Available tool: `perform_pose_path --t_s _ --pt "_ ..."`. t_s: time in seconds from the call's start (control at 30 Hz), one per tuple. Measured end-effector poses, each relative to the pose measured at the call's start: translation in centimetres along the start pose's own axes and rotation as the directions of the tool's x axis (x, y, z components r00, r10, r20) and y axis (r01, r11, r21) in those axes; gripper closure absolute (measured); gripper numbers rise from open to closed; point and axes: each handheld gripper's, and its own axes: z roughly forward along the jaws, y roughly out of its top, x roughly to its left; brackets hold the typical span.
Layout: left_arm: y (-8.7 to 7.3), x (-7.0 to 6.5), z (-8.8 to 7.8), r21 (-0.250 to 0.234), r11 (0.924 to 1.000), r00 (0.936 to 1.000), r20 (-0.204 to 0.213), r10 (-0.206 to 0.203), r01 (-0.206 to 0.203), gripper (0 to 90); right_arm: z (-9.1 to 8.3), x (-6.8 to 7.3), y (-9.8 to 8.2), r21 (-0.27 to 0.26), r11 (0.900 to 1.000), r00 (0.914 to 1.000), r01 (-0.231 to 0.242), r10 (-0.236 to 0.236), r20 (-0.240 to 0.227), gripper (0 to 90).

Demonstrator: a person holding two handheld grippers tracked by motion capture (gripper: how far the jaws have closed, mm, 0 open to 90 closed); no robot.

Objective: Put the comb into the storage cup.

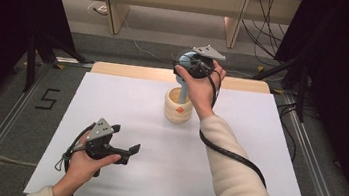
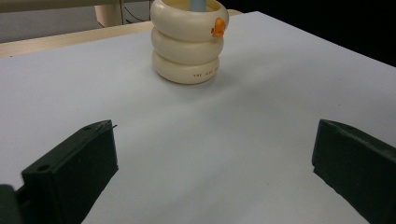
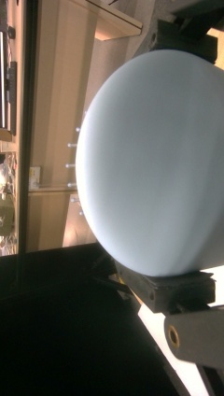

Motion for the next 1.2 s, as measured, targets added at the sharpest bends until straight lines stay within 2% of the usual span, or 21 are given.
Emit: perform_pose_path --t_s 1.2 --pt "0.0 0.0 0.0 0.002 1.0000 1.0000 0.001 0.003 -0.003 0.0 0.8 0.0 -1.9 0.043 0.999 1.0000 -0.004 0.004 -0.007 20.5"
